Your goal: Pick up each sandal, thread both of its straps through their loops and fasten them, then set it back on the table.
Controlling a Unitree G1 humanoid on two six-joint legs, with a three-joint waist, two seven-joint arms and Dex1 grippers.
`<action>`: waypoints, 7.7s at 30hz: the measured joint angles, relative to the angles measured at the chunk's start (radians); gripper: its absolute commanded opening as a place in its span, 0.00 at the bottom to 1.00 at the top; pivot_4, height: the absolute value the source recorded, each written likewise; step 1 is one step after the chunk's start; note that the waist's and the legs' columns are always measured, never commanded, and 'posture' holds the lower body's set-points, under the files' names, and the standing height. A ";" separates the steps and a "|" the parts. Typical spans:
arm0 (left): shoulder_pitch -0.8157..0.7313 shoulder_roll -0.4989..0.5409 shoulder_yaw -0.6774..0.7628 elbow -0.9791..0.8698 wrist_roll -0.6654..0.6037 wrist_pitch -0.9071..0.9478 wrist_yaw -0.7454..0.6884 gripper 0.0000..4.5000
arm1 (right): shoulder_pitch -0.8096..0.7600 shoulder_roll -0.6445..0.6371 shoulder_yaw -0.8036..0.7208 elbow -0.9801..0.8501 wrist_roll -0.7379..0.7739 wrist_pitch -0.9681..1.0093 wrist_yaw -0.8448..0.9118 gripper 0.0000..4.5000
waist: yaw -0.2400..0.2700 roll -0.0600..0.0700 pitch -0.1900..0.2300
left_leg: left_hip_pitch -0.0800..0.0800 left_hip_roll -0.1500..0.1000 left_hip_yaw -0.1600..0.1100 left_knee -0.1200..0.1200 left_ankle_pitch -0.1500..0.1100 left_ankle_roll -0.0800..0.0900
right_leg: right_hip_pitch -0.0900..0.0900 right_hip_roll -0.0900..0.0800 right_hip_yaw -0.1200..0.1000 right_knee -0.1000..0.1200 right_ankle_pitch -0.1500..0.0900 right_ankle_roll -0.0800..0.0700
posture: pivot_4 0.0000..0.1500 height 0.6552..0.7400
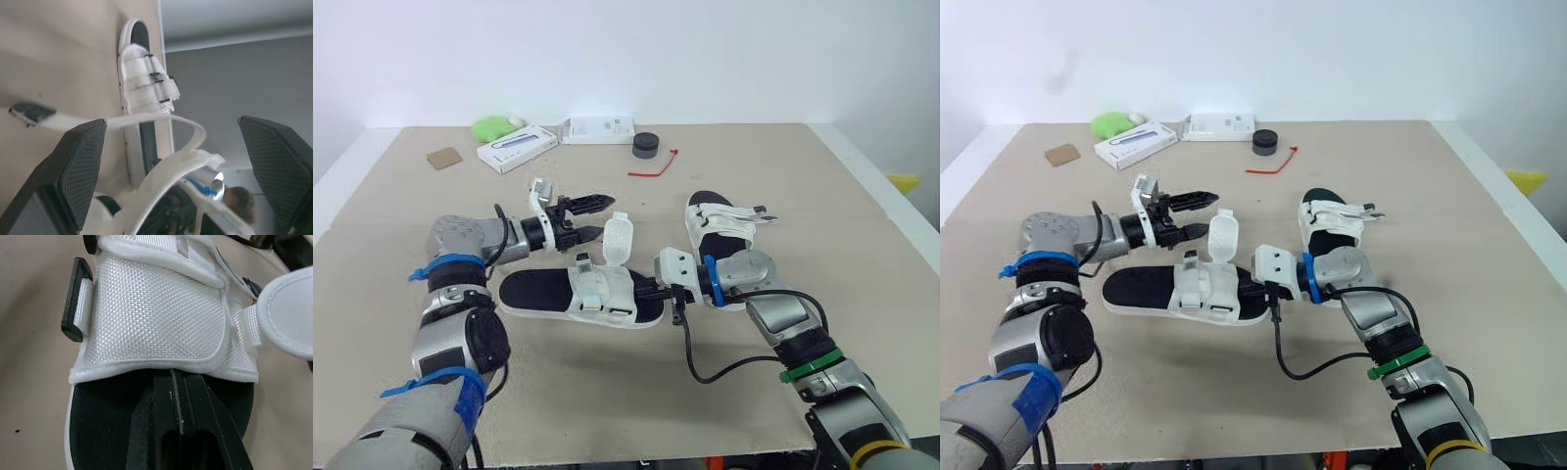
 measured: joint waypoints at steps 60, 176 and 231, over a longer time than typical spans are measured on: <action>-0.097 -0.069 0.155 0.342 -0.126 -0.265 0.289 0.99 | 0.010 -0.010 -0.004 -0.020 -0.007 0.005 -0.005 0.00 | 0.002 0.000 0.000 | -0.001 -0.003 -0.005 -0.001 0.003 -0.009 | 0.000 -0.001 -0.001 0.000 0.000 0.002 | 1.00 1.00; 0.741 0.440 -0.793 -1.226 -0.227 -0.147 -0.407 0.98 | -0.022 0.004 0.005 0.030 -0.008 -0.024 0.042 0.00 | 0.002 0.000 0.000 | 0.001 0.002 0.000 -0.002 0.000 0.002 | 0.000 0.004 0.002 -0.001 -0.006 0.004 | 1.00 1.00; 0.325 0.323 -0.773 -0.781 -0.171 -0.107 -0.472 0.02 | -0.020 0.002 0.004 0.019 -0.009 -0.015 0.040 0.00 | 0.000 0.000 0.000 | 0.000 0.000 0.000 -0.002 0.001 0.000 | 0.000 0.003 0.002 -0.001 -0.003 0.002 | 1.00 1.00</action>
